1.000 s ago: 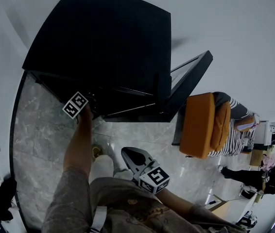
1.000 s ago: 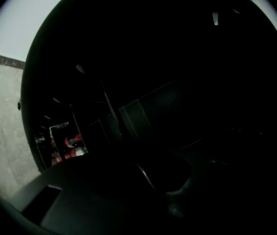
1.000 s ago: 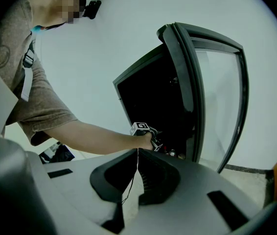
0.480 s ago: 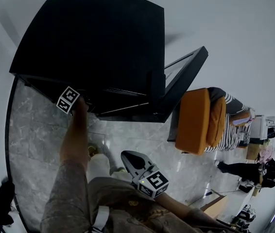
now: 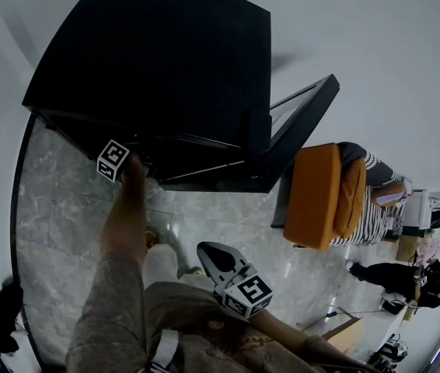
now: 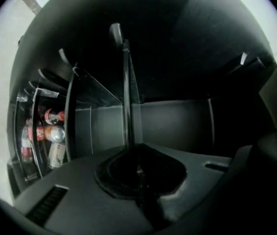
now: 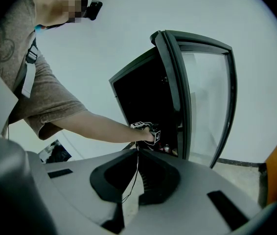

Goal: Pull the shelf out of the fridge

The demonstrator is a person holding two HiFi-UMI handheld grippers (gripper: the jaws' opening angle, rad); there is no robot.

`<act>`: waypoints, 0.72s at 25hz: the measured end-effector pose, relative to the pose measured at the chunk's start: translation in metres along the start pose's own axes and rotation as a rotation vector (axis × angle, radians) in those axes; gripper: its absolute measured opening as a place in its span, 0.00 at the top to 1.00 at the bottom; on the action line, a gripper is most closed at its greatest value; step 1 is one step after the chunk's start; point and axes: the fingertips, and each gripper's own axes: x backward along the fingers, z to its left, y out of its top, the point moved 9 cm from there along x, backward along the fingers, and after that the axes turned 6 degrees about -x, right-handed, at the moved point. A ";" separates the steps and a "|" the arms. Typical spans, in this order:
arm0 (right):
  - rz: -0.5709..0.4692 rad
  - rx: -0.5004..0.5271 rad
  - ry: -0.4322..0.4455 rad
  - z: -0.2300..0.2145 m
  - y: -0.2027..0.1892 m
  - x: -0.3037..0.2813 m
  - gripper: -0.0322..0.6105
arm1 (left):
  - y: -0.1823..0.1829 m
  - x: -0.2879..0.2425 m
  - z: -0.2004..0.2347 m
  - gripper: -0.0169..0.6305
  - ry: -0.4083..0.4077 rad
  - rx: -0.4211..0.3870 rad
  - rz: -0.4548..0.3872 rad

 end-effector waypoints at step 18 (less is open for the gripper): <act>-0.012 0.029 0.044 0.007 -0.004 0.008 0.92 | -0.007 0.066 0.009 0.95 -0.028 0.043 -0.002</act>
